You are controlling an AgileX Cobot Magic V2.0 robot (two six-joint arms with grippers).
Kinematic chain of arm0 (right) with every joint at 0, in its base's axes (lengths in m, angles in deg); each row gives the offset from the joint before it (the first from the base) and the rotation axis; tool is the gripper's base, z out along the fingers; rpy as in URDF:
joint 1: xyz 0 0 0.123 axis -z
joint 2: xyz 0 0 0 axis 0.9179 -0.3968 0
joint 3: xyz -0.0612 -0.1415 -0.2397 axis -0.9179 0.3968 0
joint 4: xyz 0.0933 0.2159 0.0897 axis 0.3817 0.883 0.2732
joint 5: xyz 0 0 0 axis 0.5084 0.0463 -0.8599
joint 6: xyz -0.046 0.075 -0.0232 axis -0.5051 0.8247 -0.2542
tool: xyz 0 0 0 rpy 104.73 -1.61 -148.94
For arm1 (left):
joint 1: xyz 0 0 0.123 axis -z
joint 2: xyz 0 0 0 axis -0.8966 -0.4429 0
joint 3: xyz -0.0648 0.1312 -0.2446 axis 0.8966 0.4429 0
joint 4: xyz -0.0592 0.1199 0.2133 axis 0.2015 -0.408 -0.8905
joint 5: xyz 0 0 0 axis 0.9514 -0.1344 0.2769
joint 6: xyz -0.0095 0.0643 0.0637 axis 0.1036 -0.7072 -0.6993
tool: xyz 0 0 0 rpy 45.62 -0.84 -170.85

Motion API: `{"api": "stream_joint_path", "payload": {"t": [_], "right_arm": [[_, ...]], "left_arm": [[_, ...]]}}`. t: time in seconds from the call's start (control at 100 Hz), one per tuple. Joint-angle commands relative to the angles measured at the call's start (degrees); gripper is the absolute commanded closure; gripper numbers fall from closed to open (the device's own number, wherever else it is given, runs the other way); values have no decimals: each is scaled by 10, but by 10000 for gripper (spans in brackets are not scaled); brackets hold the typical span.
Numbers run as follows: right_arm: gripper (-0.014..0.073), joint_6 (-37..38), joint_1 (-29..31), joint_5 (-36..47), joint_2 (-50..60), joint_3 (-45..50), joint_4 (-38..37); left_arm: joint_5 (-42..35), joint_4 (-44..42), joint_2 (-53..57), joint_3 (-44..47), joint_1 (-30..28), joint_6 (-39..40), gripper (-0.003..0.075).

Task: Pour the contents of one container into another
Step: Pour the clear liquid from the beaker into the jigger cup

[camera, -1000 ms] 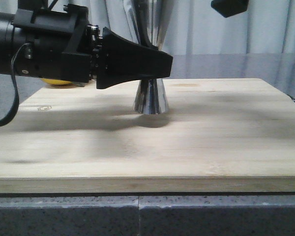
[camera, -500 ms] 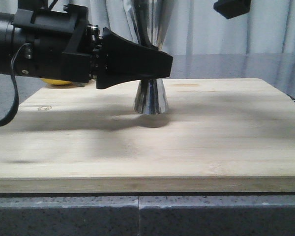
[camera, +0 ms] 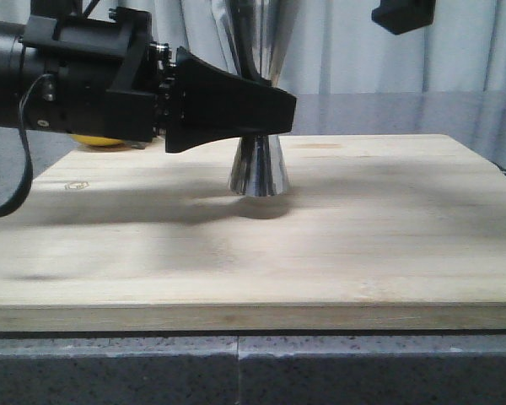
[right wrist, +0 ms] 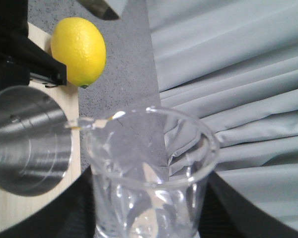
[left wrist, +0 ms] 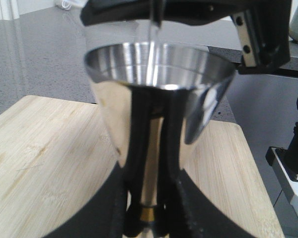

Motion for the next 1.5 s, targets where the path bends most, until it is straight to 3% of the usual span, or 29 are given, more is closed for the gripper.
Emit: {"api": "stream_joint_path", "payload": {"t": [0.0,1.49], "right_arm": [[305,0,0,21,17,-21,-12],[305,0,0,10,17,-21,-113]], "left_arm": [[-123,22,28,-13,4,6,739],[-123,22,28,-13,4,6,739]]}}
